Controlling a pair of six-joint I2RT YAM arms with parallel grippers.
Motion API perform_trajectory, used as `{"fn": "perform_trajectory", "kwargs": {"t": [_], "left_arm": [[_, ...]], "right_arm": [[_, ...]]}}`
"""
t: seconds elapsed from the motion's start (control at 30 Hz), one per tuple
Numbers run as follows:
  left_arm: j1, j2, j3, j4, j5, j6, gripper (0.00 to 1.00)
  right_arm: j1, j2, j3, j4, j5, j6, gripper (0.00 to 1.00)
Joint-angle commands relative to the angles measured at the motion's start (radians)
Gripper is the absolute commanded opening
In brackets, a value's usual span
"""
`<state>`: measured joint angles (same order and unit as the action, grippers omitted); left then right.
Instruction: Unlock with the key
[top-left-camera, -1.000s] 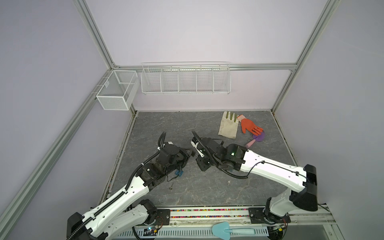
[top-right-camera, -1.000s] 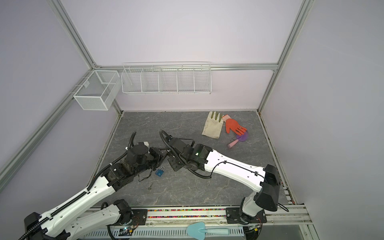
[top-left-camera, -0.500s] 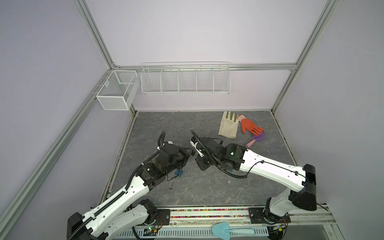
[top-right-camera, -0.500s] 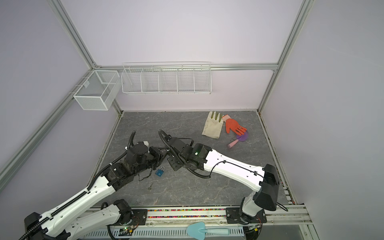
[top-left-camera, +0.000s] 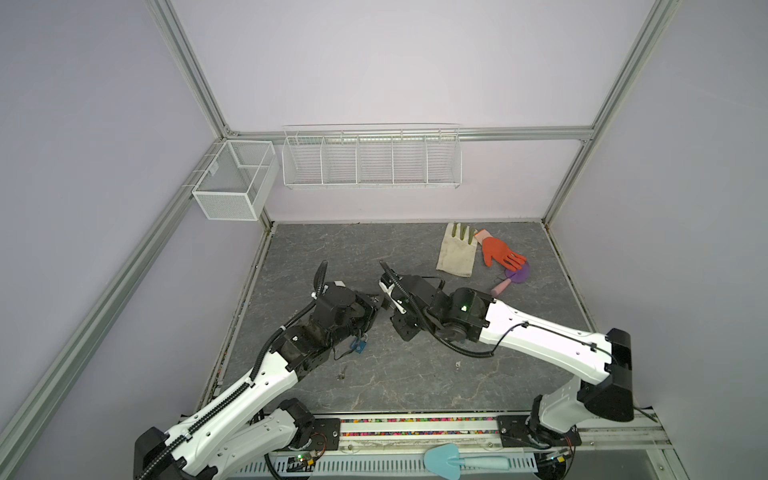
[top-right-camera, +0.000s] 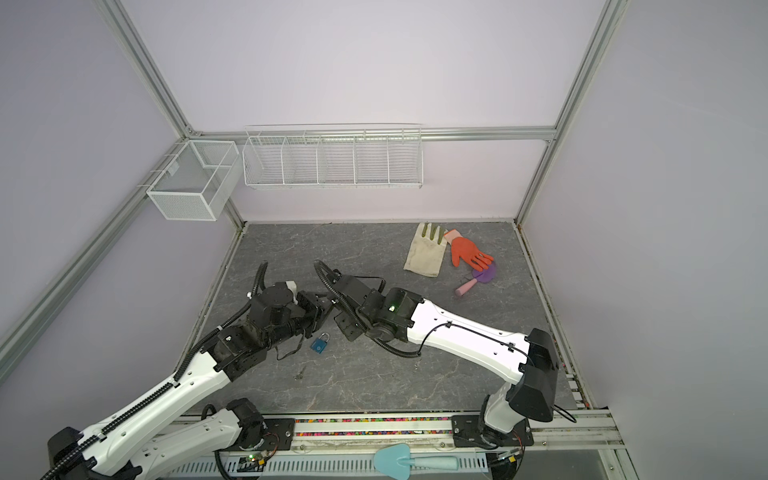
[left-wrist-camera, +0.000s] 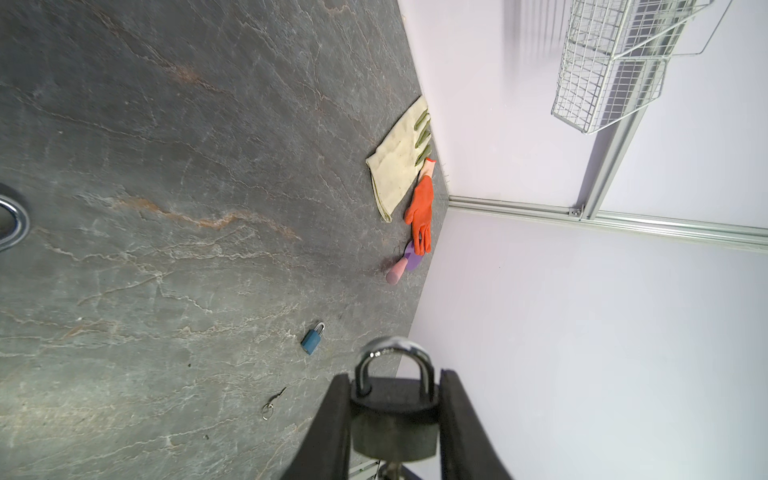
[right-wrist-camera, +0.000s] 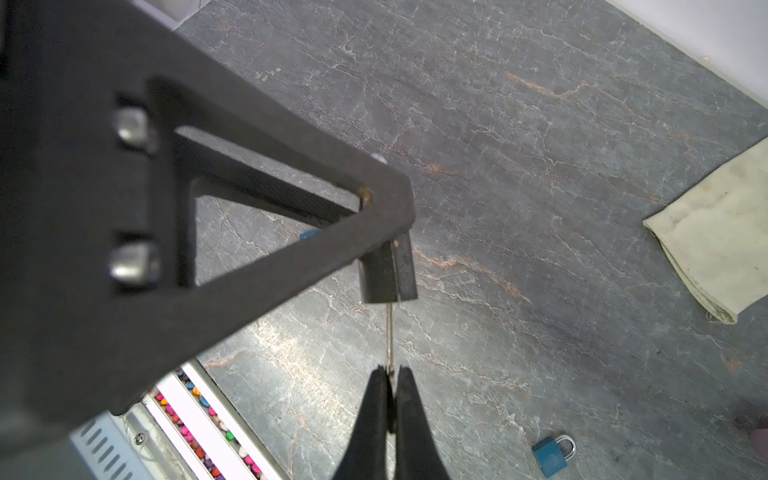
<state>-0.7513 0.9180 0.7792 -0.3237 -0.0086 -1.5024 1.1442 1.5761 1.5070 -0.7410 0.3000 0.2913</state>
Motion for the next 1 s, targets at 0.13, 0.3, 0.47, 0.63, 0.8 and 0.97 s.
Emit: {"fn": "perform_trajectory", "kwargs": {"t": [0.13,0.3,0.47,0.63,0.8,0.97], "left_arm": [[0.055,-0.017,-0.036,0.028,0.102,-0.042,0.0],[0.058,-0.024,-0.025,0.0,0.065,-0.065,0.0],[0.058,-0.005,-0.002,-0.021,0.049,-0.068,0.0],[0.056,0.014,0.02,-0.022,0.046,-0.059,0.0],[0.057,0.019,0.052,-0.05,0.055,-0.028,0.0],[0.055,0.025,0.052,-0.029,0.077,-0.024,0.0]], "right_arm": [[0.011,-0.017,0.01,0.058,0.045,-0.055,0.06],[0.015,-0.016,-0.012,0.066,0.047,-0.048,0.07],[0.015,-0.013,-0.012,0.079,0.032,-0.052,0.07],[0.015,0.021,0.026,0.058,0.082,-0.052,0.06],[0.013,0.063,0.064,0.043,0.087,-0.045,0.07],[-0.004,0.068,0.068,0.073,0.007,-0.032,0.06]]}}
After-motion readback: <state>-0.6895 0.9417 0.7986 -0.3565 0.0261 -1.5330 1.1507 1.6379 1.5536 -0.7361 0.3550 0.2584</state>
